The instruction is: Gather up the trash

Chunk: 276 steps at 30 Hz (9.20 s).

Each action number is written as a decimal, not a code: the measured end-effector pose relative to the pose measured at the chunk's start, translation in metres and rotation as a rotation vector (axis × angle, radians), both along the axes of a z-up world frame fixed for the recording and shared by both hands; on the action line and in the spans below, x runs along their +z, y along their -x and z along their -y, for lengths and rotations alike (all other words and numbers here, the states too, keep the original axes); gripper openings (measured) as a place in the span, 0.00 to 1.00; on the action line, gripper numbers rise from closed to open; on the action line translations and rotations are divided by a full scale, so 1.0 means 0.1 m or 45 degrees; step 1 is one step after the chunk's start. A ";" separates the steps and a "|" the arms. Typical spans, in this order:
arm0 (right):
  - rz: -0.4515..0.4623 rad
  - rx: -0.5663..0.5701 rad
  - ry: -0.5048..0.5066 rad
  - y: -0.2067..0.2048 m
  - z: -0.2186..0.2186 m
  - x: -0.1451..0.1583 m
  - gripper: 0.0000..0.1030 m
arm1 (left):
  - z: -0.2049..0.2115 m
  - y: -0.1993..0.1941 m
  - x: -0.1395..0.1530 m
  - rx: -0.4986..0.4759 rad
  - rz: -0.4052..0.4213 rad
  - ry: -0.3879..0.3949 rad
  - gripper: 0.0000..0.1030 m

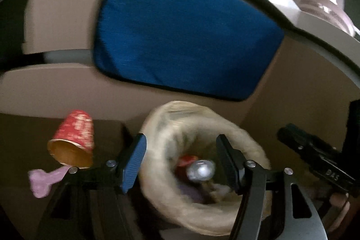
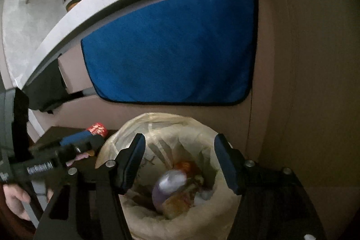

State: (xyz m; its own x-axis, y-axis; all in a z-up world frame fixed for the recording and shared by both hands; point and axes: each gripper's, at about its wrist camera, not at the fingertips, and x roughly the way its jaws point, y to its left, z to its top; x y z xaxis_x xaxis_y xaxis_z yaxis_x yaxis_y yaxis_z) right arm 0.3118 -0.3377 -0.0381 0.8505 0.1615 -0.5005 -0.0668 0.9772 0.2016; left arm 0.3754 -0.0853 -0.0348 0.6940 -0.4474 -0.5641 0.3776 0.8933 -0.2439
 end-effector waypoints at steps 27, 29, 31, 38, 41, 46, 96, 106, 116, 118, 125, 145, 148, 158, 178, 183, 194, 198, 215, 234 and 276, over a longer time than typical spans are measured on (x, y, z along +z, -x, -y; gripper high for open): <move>0.013 0.098 0.014 -0.05 -0.75 -0.11 0.60 | -1.24 -0.80 -0.52 0.389 -0.310 0.068 0.63; -0.005 0.098 0.004 -0.05 -0.74 -0.14 0.60 | -1.24 -0.86 -0.63 0.391 -0.355 0.070 0.63; -0.016 0.094 0.011 -0.06 -0.75 -0.17 0.60 | -1.25 -0.84 -0.66 0.384 -0.355 0.083 0.63; -0.035 0.109 0.011 -0.08 -0.85 -0.18 0.60 | -1.27 -0.76 -0.64 0.341 -0.343 0.079 0.60; -0.036 0.138 0.028 -0.09 -0.99 -0.15 0.60 | -1.32 -0.68 -0.59 0.300 -0.307 0.102 0.54; -0.024 0.204 0.067 -0.07 -1.27 -0.05 0.60 | -1.63 -0.41 -0.53 0.300 -0.302 0.130 0.49; -0.284 0.820 0.290 -0.42 -3.96 -0.60 0.42 | -3.45 1.72 -0.03 0.780 0.200 -0.117 0.49; -0.055 0.734 0.230 -0.05 -3.44 0.14 0.42 | -2.96 1.80 0.42 0.698 0.333 -0.149 0.49; 0.143 0.627 0.203 0.25 -2.86 0.70 0.42 | -2.43 1.79 0.86 0.605 0.458 -0.161 0.49; 0.179 0.590 0.195 0.29 -2.71 0.81 0.42 | -2.30 1.76 0.93 0.582 0.474 -0.153 0.49; 0.291 0.411 0.209 0.52 -1.96 1.09 0.42 | -1.62 1.56 1.09 0.437 0.521 -0.113 0.49; 0.250 0.054 0.109 0.55 -0.37 0.98 0.42 | -0.10 0.88 0.70 0.182 0.378 -0.038 0.49; 0.215 0.050 0.090 0.46 -0.30 0.84 0.42 | -0.05 0.76 0.57 0.172 0.336 -0.054 0.49; 0.113 0.036 0.059 0.15 -0.21 0.46 0.42 | 0.03 0.39 0.24 0.163 0.223 -0.076 0.49; -0.037 0.014 -0.037 -0.14 -0.06 -0.03 0.42 | 0.19 0.07 -0.07 0.083 0.093 -0.069 0.53; -0.075 0.008 -0.082 -0.20 -0.02 -0.14 0.43 | 0.20 -0.10 -0.20 0.006 -0.057 -0.058 0.55; -0.107 -0.034 -0.101 -0.15 0.03 -0.18 0.47 | 0.09 -0.08 -0.19 0.026 -0.029 -0.011 0.58; -0.106 -0.056 -0.105 -0.02 0.02 -0.14 0.47 | 0.07 0.01 -0.06 0.042 -0.003 -0.008 0.58; 0.067 0.000 0.089 1.90 -0.69 0.26 0.54 | -0.64 2.52 0.22 0.280 0.123 -0.173 0.58; 0.202 -0.100 0.301 3.21 -1.17 0.29 0.55 | -0.65 3.71 0.25 0.435 0.322 -0.310 0.58; 0.245 -0.117 0.242 3.32 -1.09 0.30 0.55 | -0.63 3.84 0.35 0.431 0.362 -0.294 0.58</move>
State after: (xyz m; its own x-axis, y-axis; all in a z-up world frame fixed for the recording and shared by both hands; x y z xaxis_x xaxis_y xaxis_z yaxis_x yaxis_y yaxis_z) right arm -0.0200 -0.2287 -0.0080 0.9397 -0.0018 -0.3421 0.0044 1.0000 0.0066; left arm -0.0085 -0.0225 0.0000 0.9196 -0.0557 -0.3890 0.0797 0.9958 0.0456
